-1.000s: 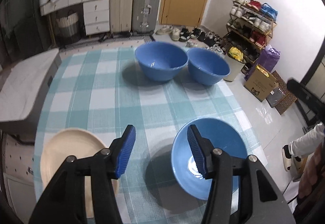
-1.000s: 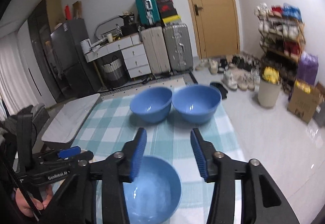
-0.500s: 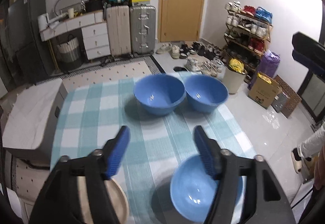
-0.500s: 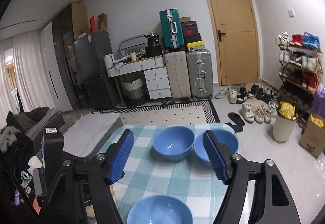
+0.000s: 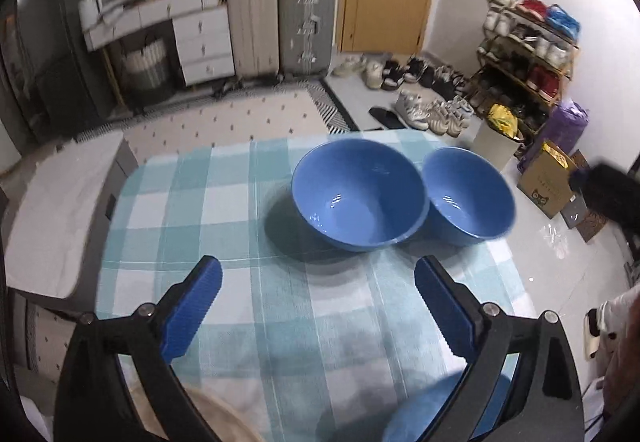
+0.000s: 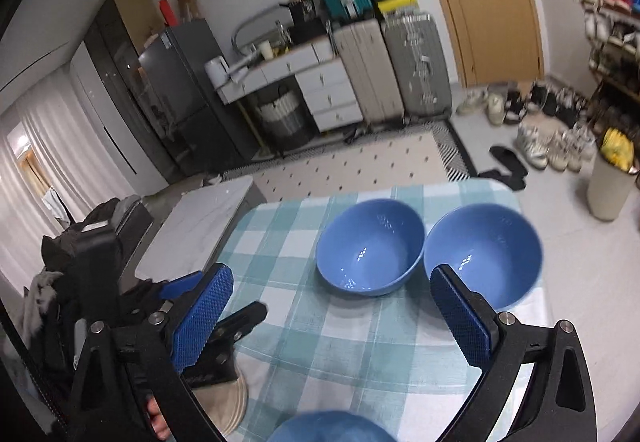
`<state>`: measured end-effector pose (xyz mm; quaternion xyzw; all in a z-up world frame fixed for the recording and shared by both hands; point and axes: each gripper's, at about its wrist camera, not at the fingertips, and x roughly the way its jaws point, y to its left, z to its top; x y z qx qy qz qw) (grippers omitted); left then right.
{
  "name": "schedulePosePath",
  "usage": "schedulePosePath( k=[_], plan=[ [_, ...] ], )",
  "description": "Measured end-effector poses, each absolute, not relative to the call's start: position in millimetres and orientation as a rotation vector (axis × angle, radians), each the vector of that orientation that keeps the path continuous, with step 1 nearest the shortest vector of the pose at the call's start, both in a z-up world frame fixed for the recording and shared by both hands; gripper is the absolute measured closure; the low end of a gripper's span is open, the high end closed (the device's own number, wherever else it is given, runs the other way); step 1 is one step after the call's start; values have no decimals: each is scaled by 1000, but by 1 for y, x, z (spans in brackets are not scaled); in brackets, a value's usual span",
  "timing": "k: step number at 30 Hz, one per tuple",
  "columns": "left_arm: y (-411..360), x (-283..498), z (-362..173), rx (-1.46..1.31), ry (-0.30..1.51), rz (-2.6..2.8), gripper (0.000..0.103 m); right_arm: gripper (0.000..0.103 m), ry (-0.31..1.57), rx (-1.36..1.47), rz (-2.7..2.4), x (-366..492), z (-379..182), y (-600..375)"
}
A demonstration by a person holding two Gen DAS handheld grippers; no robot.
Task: Organize plates and bowls
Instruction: 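Move the left tool to the rim of a blue bowl, then grasp the blue bowl rim with the left tool while the right tool grasps another blue bowl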
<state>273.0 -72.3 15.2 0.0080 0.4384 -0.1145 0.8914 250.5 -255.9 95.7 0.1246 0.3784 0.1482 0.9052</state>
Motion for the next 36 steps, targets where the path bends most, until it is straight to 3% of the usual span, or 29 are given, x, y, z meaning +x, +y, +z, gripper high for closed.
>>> schedulePosePath(
  k=[7,17,20,22,31,36],
  plan=[
    [-72,342,-27,-16,1029,-191,6,2,908,271,307,300,42,-264],
    [-85,388,-71,-7,1112,-209,9,2,915,258,353,312,5,-267],
    [-86,397,-81,-13,1143,-230,34,2,932,256,351,315,-4,-264],
    [-85,404,-90,-36,1192,-244,66,2,944,253,348,317,-7,-264],
    [-87,404,-94,-10,1243,-249,93,2,999,268,323,327,-25,-268],
    [-88,396,-88,14,1260,-260,93,2,1027,280,307,326,-30,-270]
  ],
)
